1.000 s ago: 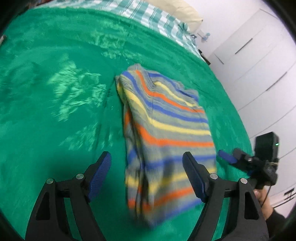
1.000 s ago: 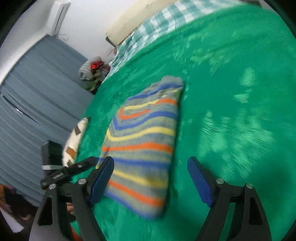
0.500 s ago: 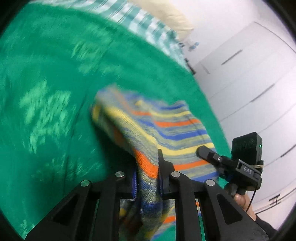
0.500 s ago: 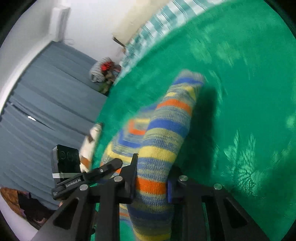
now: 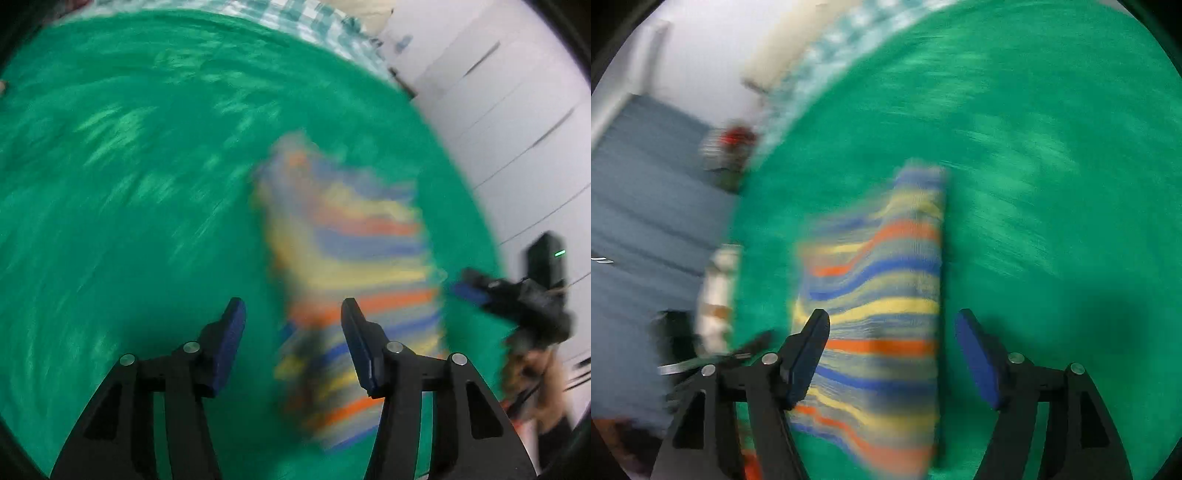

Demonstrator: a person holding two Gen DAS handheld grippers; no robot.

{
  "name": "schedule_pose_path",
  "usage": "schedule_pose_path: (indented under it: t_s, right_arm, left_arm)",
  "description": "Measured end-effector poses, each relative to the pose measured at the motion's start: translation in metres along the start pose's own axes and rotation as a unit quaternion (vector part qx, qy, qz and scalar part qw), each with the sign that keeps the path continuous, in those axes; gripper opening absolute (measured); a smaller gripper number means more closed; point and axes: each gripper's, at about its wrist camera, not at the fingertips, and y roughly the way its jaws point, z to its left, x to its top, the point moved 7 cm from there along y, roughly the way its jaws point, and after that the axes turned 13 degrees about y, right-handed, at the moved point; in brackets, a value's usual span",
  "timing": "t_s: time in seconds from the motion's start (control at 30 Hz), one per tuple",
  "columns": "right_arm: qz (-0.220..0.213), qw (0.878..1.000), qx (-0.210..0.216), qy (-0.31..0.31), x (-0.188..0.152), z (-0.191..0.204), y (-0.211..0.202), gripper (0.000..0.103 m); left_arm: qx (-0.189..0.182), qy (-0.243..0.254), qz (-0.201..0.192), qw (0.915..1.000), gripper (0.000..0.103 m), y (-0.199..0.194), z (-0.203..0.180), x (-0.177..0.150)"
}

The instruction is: Fold small clothes

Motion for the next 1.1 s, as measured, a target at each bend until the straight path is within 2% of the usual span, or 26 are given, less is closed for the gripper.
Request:
schedule_pose_path:
  t_s: [0.07,0.1,0.13,0.17,0.2,0.23,0.27,0.33,0.37,0.43,0.5,0.53,0.57,0.63,0.7,0.87,1.1]
  right_arm:
    - [-0.018,0.999,-0.042,-0.011,-0.024,-0.035,-0.02,0.071]
    - [-0.025,0.998,-0.061,-0.017,-0.033,-0.044,-0.029,0.072]
    - [-0.031,0.996,-0.081,-0.026,-0.044,-0.051,-0.039,0.075]
    - [-0.037,0.993,-0.104,-0.041,-0.058,-0.054,-0.051,0.078]
    - [-0.043,0.99,-0.119,-0.056,-0.069,-0.055,-0.061,0.085]
    - [-0.048,0.987,-0.134,-0.076,-0.081,-0.051,-0.07,0.09]
    - [-0.056,0.982,-0.147,-0.103,-0.099,-0.046,-0.082,0.091]
    - [-0.064,0.978,-0.151,-0.127,-0.114,-0.035,-0.097,0.093]
    - [-0.069,0.977,-0.149,-0.138,-0.123,-0.026,-0.105,0.094]
    - [-0.076,0.974,-0.146,-0.154,-0.14,-0.012,-0.119,0.096]
    - [-0.087,0.971,-0.146,-0.166,-0.157,0.006,-0.131,0.097]
    - [-0.09,0.97,-0.149,-0.17,-0.165,0.012,-0.134,0.097]
    - [-0.094,0.967,-0.154,-0.178,-0.177,0.015,-0.141,0.097]
    - [-0.101,0.962,-0.167,-0.19,-0.188,0.022,-0.149,0.098]
    - [-0.102,0.958,-0.178,-0.203,-0.194,0.027,-0.152,0.098]
    - [-0.11,0.95,-0.191,-0.222,-0.207,0.037,-0.161,0.098]
    - [-0.11,0.945,-0.196,-0.236,-0.217,0.05,-0.167,0.098]
  left_arm:
    - [0.051,0.031,-0.012,0.9981,0.065,-0.024,-0.005,-0.028]
    - [0.068,0.04,-0.015,0.9968,0.079,-0.033,-0.007,-0.037]
    - [0.097,0.053,-0.02,0.9936,0.091,-0.046,-0.012,-0.047]
    - [0.142,0.071,-0.028,0.9869,0.095,-0.063,-0.021,-0.058]
    - [0.168,0.081,-0.032,0.982,0.099,-0.07,-0.024,-0.062]
    - [0.213,0.1,-0.039,0.9713,0.099,-0.084,-0.035,-0.068]
    - [0.243,0.111,-0.045,0.9627,0.099,-0.095,-0.044,-0.07]
    - [0.275,0.113,-0.053,0.9532,0.101,-0.109,-0.056,-0.074]
    - [0.304,0.105,-0.06,0.945,0.101,-0.124,-0.064,-0.079]
    - [0.325,0.097,-0.071,0.9379,0.101,-0.133,-0.072,-0.08]
    - [0.311,0.069,-0.05,0.9465,0.101,-0.141,-0.077,-0.089]
    - [0.284,0.052,-0.023,0.9571,0.101,-0.142,-0.08,-0.094]
    - [0.264,0.04,-0.007,0.9636,0.101,-0.142,-0.083,-0.098]
    - [0.248,0.026,0.001,0.9684,0.101,-0.147,-0.089,-0.105]
    - [0.248,0.03,0.005,0.9683,0.101,-0.154,-0.097,-0.114]
    - [0.274,0.056,0.003,0.9602,0.101,-0.16,-0.114,-0.116]
    - [0.261,0.056,0.002,0.9637,0.101,-0.168,-0.125,-0.12]
